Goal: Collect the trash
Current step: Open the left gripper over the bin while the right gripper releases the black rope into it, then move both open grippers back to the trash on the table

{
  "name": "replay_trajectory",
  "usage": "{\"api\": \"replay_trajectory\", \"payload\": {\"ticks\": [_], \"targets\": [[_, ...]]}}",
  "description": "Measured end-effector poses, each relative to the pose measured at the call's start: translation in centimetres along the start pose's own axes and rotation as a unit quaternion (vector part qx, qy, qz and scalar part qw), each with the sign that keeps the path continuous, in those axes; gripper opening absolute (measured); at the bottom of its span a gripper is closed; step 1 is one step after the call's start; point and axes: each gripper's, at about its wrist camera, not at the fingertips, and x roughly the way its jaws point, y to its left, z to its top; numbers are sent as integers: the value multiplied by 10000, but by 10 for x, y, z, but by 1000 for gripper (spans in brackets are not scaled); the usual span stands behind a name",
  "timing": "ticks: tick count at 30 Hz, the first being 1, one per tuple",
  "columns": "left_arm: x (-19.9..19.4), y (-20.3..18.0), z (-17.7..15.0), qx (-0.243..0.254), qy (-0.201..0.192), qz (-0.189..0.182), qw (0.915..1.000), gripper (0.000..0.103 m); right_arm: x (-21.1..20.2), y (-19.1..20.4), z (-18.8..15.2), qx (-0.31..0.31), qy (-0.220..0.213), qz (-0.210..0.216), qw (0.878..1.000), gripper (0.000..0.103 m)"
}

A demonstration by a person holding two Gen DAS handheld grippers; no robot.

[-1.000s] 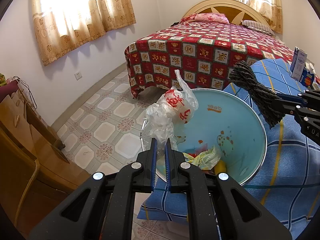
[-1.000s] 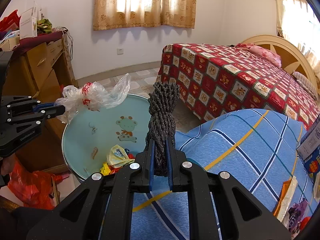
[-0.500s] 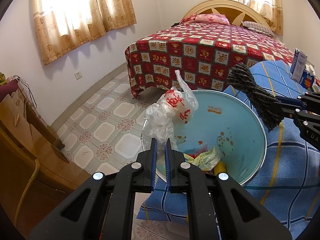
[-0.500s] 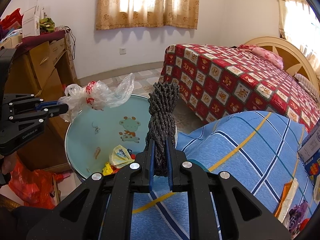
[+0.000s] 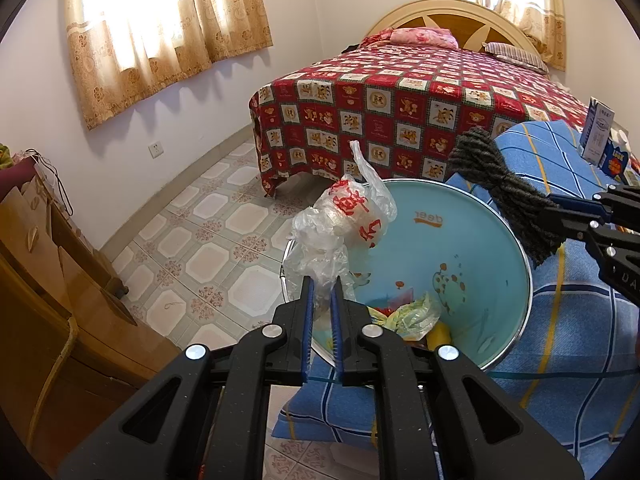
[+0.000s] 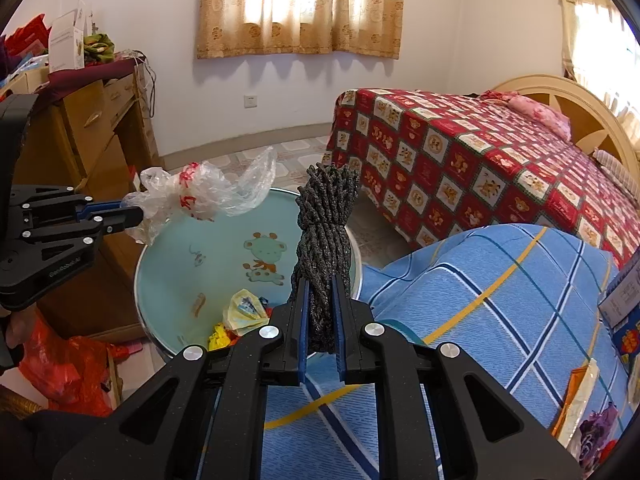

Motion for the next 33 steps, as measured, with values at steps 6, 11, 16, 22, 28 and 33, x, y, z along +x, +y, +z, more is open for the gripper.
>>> {"api": "replay_trajectory", "payload": {"ticks": [6, 11, 16, 22, 28, 33], "targets": [[-3, -10, -1, -8, -27, -79, 10000, 46, -4, 2, -2, 15, -59, 63, 10000, 42], [1, -21, -2, 4, -2, -206, 9998, 65, -27, -10, -15, 240, -128, -138, 9995, 62], [8, -44, -2, 57, 138, -489, 9987, 85, -77, -39, -48, 508, -239, -555, 9969, 71], [14, -94, 6, 349, 189, -862, 9955, 89, -137, -94, -100, 1218, -242, -1382, 9826, 76], [-2, -161, 20, 687, -119, -1189, 9905, 89, -188, -156, -162, 2139, -166, -2376, 9474, 81], [-15, -219, 31, 956, -210, -1615, 9820, 89, -211, -188, -206, 2677, -63, -2818, 9213, 81]]}}
